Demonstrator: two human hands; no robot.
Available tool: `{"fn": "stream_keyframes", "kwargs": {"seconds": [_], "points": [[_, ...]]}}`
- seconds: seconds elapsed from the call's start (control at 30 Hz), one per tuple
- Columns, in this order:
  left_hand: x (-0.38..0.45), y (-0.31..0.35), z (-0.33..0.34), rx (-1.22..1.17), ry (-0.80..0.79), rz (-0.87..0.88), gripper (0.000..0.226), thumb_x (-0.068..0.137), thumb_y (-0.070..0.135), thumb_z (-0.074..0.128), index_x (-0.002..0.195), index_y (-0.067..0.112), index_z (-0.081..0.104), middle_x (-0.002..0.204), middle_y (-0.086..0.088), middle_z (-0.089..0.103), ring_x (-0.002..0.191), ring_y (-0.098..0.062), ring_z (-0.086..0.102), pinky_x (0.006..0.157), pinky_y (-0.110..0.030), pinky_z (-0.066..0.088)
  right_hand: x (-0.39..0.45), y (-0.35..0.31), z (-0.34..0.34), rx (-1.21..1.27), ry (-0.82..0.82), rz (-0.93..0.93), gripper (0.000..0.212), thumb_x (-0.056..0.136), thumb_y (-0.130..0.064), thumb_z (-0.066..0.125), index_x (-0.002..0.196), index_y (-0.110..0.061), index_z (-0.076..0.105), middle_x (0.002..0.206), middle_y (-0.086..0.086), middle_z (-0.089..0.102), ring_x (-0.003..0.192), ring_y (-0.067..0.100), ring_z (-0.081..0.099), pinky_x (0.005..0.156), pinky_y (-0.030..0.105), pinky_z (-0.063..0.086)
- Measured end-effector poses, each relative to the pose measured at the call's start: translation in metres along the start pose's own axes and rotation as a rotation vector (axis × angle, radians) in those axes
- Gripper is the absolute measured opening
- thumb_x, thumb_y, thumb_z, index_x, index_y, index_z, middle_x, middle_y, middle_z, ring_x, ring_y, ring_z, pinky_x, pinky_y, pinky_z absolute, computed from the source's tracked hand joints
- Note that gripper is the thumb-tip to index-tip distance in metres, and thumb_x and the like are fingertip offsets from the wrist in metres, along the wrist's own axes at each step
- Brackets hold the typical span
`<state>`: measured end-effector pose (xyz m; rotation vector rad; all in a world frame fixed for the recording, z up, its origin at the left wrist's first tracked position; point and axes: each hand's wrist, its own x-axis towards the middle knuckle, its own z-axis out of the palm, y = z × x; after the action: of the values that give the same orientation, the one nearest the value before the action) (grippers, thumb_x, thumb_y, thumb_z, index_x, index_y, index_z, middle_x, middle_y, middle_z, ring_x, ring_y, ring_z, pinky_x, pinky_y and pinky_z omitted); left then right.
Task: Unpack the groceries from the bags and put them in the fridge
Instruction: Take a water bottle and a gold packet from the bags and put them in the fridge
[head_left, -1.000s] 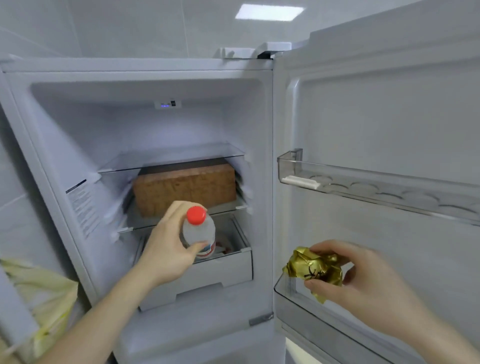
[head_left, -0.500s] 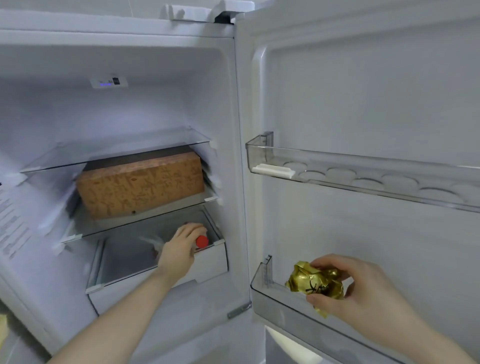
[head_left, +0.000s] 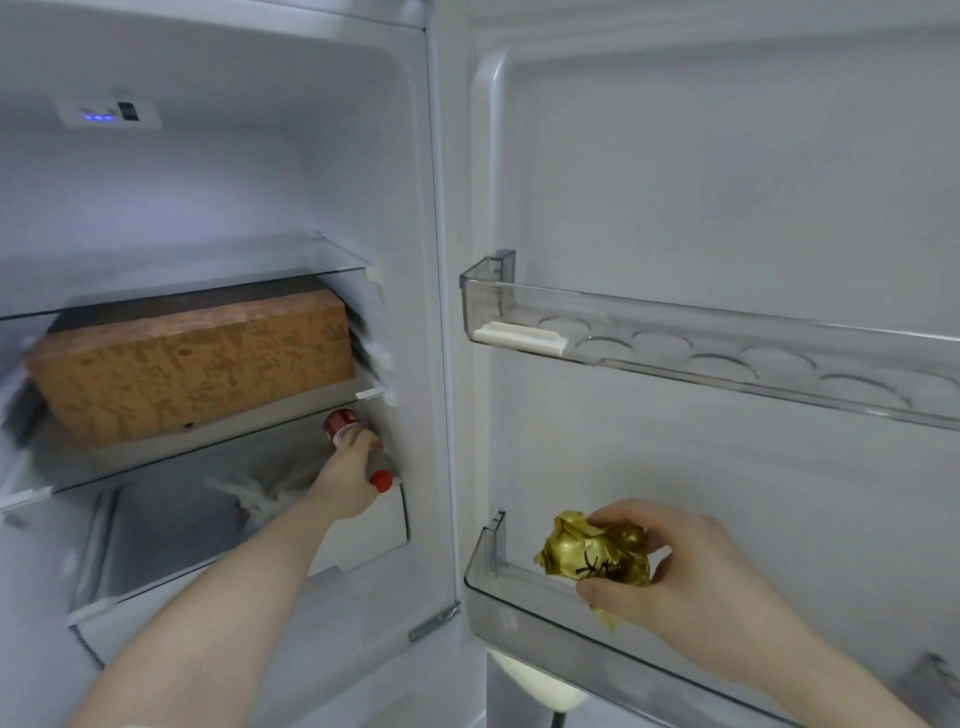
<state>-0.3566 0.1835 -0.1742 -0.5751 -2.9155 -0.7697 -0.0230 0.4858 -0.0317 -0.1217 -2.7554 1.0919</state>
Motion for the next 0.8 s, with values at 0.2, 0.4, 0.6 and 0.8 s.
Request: {"fn": "stream_keyframes", "kwargs": {"seconds": [0.2,0.4,0.6,0.8], "points": [[0.000,0.014,-0.006,-0.191,0.264,-0.308,0.055,0.082,0.008,0.062,0.135,0.019,0.057,0.137,-0.016,0.049,0.119,-0.039,0.054,0.104,-0.041,0.046,-0.012,-0.049,-0.017,-0.216,0.050,-0.192,0.045,0.069,-0.065,0.076,0.110,-0.055,0.062,0.113,-0.046,0.053,0.102,-0.016,0.049,0.071,0.013,0.042],[0.001,0.003,-0.013,-0.116,0.085,-0.312,0.061,0.091,0.026,0.059,0.151,0.025,0.045,0.147,-0.015,0.053,0.135,-0.036,0.047,0.108,-0.037,0.043,-0.018,-0.115,-0.053,-0.335,0.157,-0.418,0.049,0.070,-0.066,0.070,0.116,-0.053,0.059,0.105,-0.039,0.059,0.091,-0.013,0.052,0.067,0.015,0.047],[-0.012,0.005,-0.045,-0.175,0.032,-0.225,0.042,0.090,0.023,0.065,0.133,0.025,0.063,0.132,-0.005,0.065,0.116,-0.022,0.061,0.097,-0.033,0.051,-0.037,-0.169,-0.091,-0.309,0.252,-0.553,0.044,0.066,-0.072,0.068,0.105,-0.052,0.069,0.100,-0.033,0.066,0.087,-0.009,0.060,0.063,0.010,0.048],[-0.049,0.070,-0.098,-0.221,0.125,0.105,0.044,0.087,0.001,0.063,0.112,0.037,0.068,0.120,0.012,0.068,0.111,-0.009,0.064,0.098,-0.026,0.051,0.005,-0.191,-0.140,-0.380,0.386,-0.413,0.034,0.073,-0.069,0.071,0.089,-0.040,0.074,0.092,-0.014,0.067,0.076,0.006,0.059,0.069,0.030,0.053]]}}
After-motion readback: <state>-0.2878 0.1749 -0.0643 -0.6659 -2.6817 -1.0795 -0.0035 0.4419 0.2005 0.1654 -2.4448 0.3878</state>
